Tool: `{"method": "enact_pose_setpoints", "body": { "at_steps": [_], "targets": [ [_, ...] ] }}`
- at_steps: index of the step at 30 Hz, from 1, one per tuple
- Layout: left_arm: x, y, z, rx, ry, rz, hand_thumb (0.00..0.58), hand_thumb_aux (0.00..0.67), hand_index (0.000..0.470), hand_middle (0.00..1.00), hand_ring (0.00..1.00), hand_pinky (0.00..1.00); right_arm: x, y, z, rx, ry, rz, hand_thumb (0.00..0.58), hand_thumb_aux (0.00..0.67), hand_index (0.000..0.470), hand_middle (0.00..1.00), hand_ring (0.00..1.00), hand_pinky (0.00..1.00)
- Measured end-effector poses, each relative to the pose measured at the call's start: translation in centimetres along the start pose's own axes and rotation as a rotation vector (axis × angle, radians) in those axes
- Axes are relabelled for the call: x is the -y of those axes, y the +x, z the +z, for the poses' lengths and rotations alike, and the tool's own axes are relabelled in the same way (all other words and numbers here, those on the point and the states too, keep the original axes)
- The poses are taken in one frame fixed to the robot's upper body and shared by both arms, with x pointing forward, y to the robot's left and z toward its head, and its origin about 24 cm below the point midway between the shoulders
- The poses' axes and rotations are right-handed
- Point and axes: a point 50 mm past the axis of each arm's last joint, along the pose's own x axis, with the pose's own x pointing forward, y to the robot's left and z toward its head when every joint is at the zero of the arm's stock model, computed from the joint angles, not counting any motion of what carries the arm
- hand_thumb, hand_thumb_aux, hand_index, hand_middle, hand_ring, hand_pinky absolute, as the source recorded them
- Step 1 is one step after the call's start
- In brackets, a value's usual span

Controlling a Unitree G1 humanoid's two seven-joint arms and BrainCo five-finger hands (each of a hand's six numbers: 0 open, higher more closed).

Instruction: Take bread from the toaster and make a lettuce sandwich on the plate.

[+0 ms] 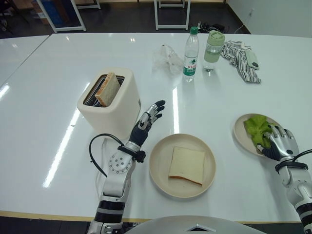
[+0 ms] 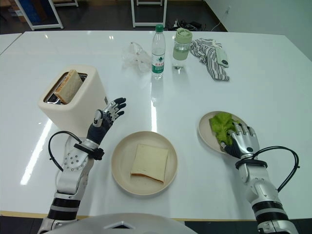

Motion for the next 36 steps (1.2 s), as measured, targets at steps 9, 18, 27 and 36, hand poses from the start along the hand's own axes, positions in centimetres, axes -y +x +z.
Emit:
{"method": "enact_pose_setpoints", "body": {
  "at_steps": [9, 18, 27, 36],
  "targets": [
    [0.0, 0.0, -0.1, -0.005, 0.002, 0.005, 0.000, 0.000, 0.000, 0.00, 0.00, 0.00, -0.2, 0.3, -1.0, -0.026, 0.031, 0.035, 0.580, 0.670, 0.470, 0.00, 0.00, 0.00],
    [-0.1, -0.1, -0.2, -0.013, 0.011, 0.006, 0.000, 0.000, 0.000, 0.00, 0.00, 0.00, 0.1, -0.2, -1.1, -0.034, 0.087, 0.016, 0.580, 0.670, 0.470, 0.00, 0.00, 0.00],
    [-0.2, -0.1, -0.5, -0.025, 0.019, 0.012, 0.000, 0.000, 0.000, 0.00, 0.00, 0.00, 6.3, -1.6, 1.5, 0.104, 0.194, -0.255, 0.580, 0.670, 0.470, 0.00, 0.00, 0.00],
    [-0.2, -0.2, -1.0, -0.044, 0.013, 0.015, 0.000, 0.000, 0.000, 0.00, 0.00, 0.00, 11.3, -4.3, 6.0, 0.319, 0.305, -0.426, 0.580, 0.670, 0.470, 0.00, 0.00, 0.00]
  ]
}}
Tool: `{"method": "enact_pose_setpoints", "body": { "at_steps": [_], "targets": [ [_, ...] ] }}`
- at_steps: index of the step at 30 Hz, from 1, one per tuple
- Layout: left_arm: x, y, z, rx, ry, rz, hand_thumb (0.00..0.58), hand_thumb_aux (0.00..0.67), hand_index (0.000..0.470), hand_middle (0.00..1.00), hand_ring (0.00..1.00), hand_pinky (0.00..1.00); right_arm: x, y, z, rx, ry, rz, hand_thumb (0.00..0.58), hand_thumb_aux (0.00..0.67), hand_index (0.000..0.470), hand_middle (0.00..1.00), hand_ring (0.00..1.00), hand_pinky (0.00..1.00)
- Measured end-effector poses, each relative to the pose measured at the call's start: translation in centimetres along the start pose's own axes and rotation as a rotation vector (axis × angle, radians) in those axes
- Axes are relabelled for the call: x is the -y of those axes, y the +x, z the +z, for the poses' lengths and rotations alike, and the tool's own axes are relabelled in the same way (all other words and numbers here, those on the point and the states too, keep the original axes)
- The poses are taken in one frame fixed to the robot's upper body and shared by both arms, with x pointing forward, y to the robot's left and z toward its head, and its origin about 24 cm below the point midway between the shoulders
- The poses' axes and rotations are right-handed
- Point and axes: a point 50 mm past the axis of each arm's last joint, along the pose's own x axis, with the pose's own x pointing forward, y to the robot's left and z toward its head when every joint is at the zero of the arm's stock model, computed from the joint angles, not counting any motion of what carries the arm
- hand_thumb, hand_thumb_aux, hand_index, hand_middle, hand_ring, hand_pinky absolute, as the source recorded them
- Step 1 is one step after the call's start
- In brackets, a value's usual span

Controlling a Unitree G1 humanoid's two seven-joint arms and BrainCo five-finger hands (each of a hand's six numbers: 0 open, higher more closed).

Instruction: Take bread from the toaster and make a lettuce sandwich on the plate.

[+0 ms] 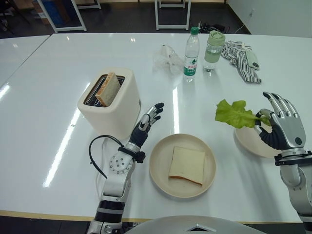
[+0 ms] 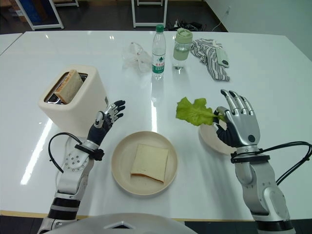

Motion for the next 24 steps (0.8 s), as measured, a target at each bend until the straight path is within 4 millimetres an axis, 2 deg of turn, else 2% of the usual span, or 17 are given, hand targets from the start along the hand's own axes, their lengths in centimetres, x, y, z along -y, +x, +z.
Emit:
{"method": "enact_pose_setpoints", "body": {
  "at_steps": [2, 5, 10, 14, 20, 24],
  "targets": [
    [0.0, 0.0, -0.2, -0.007, 0.000, 0.001, 0.000, 0.000, 0.000, 0.00, 0.00, 0.00, 0.4, 0.0, 1.7, 0.063, 0.060, -0.007, 0.580, 0.670, 0.470, 0.00, 0.00, 0.00],
    [0.0, 0.1, -0.2, -0.009, 0.005, 0.000, 0.000, 0.000, 0.000, 0.00, 0.00, 0.00, -0.1, -0.4, 3.9, 0.145, 0.137, 0.030, 0.580, 0.670, 0.470, 0.00, 0.00, 0.00],
    [0.0, 0.2, -0.4, -0.018, 0.014, -0.002, 0.000, 0.000, 0.000, 0.00, 0.00, 0.00, -2.5, -1.6, 7.5, 0.259, 0.251, 0.161, 0.580, 0.670, 0.470, 0.00, 0.00, 0.00],
    [0.0, 0.2, -0.6, -0.022, 0.013, -0.002, 0.000, 0.000, 0.000, 0.00, 0.00, 0.00, -4.7, -2.5, 9.5, 0.314, 0.296, 0.260, 0.580, 0.670, 0.470, 0.00, 0.00, 0.00],
    [-0.1, 0.3, -0.5, -0.020, 0.016, -0.004, 0.000, 0.000, 0.000, 0.00, 0.00, 0.00, -7.8, -3.8, 9.2, 0.295, 0.262, 0.384, 0.580, 0.670, 0.470, 0.00, 0.00, 0.00],
    [0.0, 0.3, -0.6, -0.021, 0.016, -0.004, 0.000, 0.000, 0.000, 0.00, 0.00, 0.00, -8.1, -4.2, 8.8, 0.295, 0.236, 0.403, 0.580, 0.670, 0.470, 0.00, 0.00, 0.00]
  ]
}}
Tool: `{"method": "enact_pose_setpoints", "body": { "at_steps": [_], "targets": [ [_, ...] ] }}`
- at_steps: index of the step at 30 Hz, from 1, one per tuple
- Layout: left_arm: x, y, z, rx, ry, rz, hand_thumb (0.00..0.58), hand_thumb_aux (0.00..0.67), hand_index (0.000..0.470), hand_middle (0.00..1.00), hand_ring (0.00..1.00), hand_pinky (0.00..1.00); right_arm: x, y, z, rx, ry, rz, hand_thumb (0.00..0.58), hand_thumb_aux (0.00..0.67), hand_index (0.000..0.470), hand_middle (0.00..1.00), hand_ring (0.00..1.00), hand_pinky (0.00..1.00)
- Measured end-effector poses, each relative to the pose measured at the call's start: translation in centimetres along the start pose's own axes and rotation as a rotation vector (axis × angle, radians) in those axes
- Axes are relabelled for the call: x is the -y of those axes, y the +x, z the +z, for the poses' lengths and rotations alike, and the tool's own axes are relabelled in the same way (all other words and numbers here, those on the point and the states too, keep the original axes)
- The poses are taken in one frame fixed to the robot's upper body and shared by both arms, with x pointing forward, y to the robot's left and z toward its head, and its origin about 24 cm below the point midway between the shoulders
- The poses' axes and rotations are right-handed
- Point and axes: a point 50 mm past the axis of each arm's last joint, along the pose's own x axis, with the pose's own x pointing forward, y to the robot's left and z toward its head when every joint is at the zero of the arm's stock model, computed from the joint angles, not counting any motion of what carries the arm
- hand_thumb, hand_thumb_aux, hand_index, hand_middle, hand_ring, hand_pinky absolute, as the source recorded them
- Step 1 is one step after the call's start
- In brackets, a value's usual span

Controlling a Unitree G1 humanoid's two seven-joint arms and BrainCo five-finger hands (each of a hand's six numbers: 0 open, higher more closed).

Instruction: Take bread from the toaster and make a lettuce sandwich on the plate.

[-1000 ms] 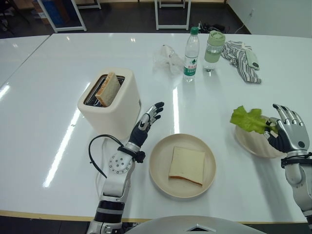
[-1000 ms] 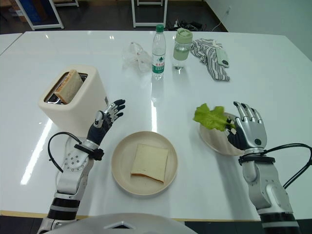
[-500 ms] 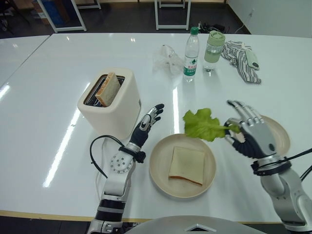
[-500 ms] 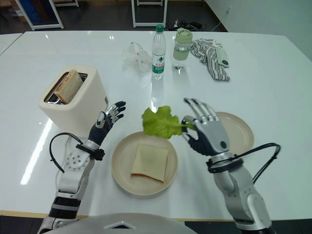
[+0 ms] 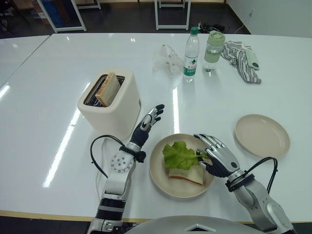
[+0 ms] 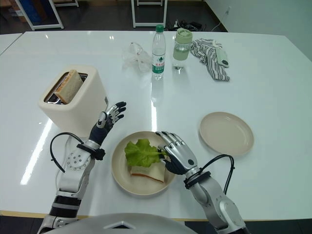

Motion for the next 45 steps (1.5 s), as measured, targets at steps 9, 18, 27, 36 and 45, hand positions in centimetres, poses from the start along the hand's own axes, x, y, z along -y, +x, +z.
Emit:
{"method": "enact_pose_setpoints", "body": {
  "at_steps": [9, 18, 27, 36, 45],
  "targets": [
    [0.0, 0.0, 0.0, -0.002, 0.002, -0.002, 0.000, 0.000, 0.000, 0.00, 0.00, 0.00, -0.1, -0.7, 0.0, 0.002, -0.026, 0.023, 0.580, 0.670, 0.470, 0.00, 0.00, 0.00],
    [0.0, 0.1, 0.0, -0.005, 0.008, -0.006, 0.000, 0.000, 0.000, 0.00, 0.00, 0.00, -0.4, -1.6, 0.0, 0.002, -0.034, 0.074, 0.580, 0.670, 0.470, 0.00, 0.00, 0.00],
    [0.0, 0.0, -0.1, -0.011, 0.010, -0.011, 0.000, 0.000, 0.000, 0.00, 0.00, 0.00, -0.6, -1.8, -0.2, -0.009, -0.063, 0.102, 0.480, 0.391, 0.275, 0.00, 0.00, 0.00],
    [-0.1, 0.0, -0.1, -0.015, 0.015, -0.018, 0.000, 0.000, 0.000, 0.00, 0.00, 0.00, 0.5, -3.0, -1.2, -0.055, -0.125, 0.122, 0.000, 0.000, 0.000, 0.00, 0.00, 0.00],
    [-0.6, -0.2, 0.9, 0.022, 0.071, 0.000, 0.000, 0.000, 0.000, 0.00, 0.00, 0.00, 5.3, -3.0, -1.5, -0.087, 0.117, -0.125, 0.000, 0.000, 0.000, 0.00, 0.00, 0.00]
  ]
}}
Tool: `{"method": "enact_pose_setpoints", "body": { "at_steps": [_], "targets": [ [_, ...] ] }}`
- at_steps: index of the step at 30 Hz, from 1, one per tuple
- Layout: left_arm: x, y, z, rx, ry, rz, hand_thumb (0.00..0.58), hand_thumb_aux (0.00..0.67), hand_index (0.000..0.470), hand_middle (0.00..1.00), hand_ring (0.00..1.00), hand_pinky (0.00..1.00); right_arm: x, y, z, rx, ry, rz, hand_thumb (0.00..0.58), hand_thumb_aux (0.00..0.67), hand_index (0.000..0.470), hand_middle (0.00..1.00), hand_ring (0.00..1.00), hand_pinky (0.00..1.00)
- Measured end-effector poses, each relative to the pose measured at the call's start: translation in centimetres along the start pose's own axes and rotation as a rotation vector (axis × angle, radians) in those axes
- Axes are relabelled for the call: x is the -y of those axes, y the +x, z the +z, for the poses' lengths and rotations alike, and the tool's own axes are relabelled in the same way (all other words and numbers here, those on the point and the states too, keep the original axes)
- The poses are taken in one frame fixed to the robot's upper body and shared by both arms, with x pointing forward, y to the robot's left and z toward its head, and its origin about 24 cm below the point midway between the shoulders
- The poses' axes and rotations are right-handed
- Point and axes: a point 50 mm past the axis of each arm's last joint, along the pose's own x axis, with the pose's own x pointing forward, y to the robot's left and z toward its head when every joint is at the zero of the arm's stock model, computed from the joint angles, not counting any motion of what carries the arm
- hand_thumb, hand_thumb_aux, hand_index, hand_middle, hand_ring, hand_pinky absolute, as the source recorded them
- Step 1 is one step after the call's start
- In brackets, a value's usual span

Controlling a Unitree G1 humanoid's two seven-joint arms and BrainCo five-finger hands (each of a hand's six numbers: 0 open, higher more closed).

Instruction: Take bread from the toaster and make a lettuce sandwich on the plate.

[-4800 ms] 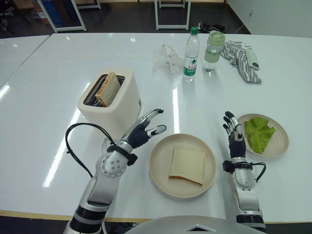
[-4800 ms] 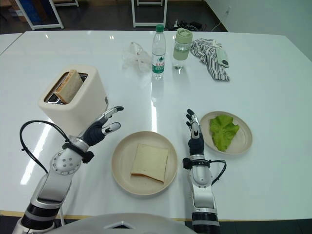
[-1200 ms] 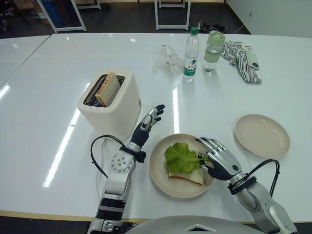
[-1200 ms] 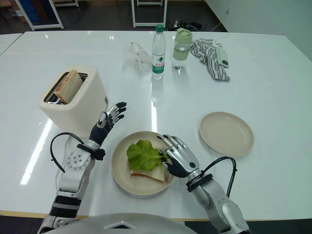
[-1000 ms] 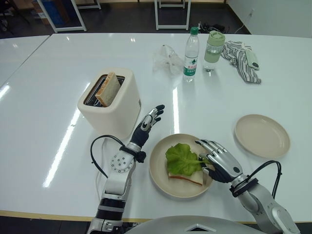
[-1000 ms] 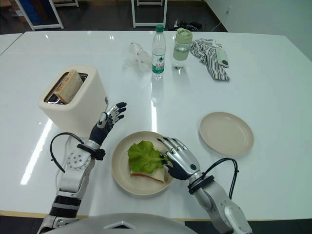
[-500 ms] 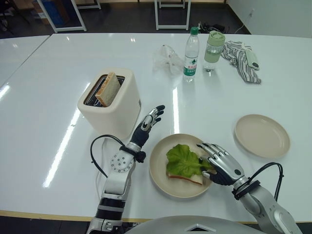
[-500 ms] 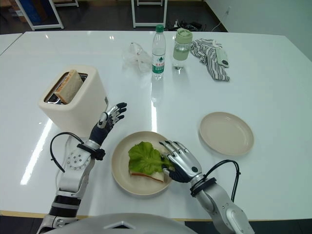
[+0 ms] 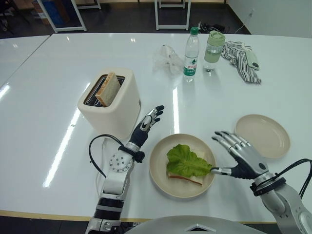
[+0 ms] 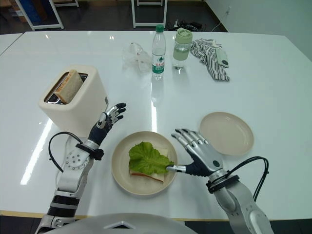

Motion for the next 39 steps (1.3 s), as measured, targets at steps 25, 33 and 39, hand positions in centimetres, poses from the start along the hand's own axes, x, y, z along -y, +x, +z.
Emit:
{"method": "enact_pose_setpoints", "body": {
  "at_steps": [25, 33, 39],
  "targets": [
    [-14.1, -1.5, 2.5, -0.329, 1.163, 0.573, 0.454, 0.357, 0.251, 0.00, 0.00, 0.00, -1.3, 1.9, -0.7, -0.096, 0.496, -0.240, 0.000, 0.000, 0.000, 0.00, 0.00, 0.00],
    [-13.5, -0.7, 2.7, -0.279, 1.144, 0.550, 0.580, 0.670, 0.470, 0.00, 0.00, 0.00, -1.5, 1.6, -0.9, -0.111, 0.498, -0.225, 0.000, 0.000, 0.000, 0.00, 0.00, 0.00],
    [-13.0, -0.7, 2.9, -0.171, 1.163, 0.582, 0.580, 0.670, 0.470, 0.00, 0.00, 0.00, -1.6, 1.6, -1.0, -0.115, 0.498, -0.219, 0.000, 0.000, 0.000, 0.00, 0.00, 0.00]
  ]
}}
